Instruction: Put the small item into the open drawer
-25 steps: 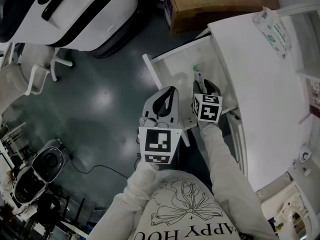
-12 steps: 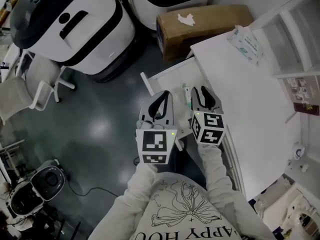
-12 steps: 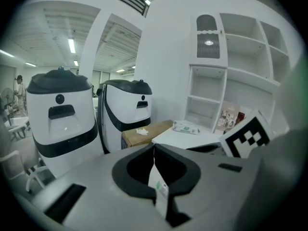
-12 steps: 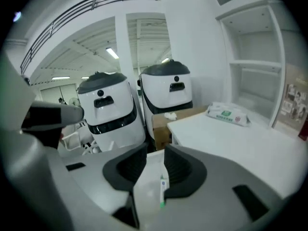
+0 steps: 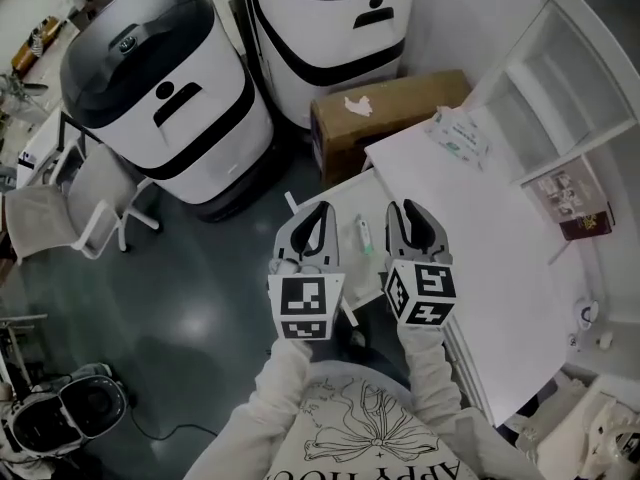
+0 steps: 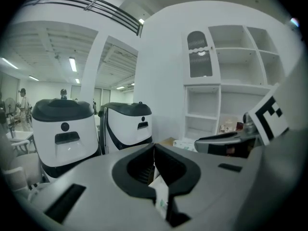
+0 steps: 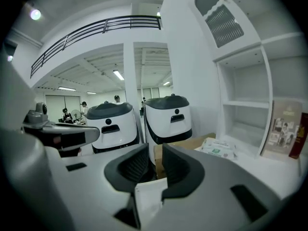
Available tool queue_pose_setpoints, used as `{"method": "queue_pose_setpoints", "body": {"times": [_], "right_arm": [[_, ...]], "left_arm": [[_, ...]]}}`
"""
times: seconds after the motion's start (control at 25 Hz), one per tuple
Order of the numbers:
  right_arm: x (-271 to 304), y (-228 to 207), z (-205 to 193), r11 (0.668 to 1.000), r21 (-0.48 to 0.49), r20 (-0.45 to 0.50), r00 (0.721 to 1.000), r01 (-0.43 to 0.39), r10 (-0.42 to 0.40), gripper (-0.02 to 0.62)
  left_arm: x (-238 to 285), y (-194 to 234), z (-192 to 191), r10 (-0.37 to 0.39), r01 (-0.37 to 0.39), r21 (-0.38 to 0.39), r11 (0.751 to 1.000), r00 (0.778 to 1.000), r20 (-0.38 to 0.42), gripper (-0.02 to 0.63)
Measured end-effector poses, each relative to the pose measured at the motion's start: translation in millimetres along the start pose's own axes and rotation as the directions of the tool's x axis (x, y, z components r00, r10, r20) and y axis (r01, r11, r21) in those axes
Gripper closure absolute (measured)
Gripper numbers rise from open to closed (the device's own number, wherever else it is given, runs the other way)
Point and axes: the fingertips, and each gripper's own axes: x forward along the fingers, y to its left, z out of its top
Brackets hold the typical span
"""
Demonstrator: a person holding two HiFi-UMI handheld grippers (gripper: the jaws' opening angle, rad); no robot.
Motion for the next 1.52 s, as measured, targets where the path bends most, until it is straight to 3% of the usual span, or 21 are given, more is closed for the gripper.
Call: {"method": "queue_pose_setpoints", "body": {"times": [0.6, 1.52], "right_arm": [[-59, 12, 64, 1.0, -0.015, 0.165, 0.986, 0.008, -0.005, 0.546], [-75, 23, 71, 0.999, -0.04, 0.188, 0.982, -0.016, 0.023, 0.546]], "left_arm": [[-42, -14, 62, 0.002, -0.007, 0.028, 1.0, 0.989, 0.145, 0.599], [-68, -20, 73, 0.028, -0.037, 0.046, 0.998, 0.983, 0.181, 0.6]]}}
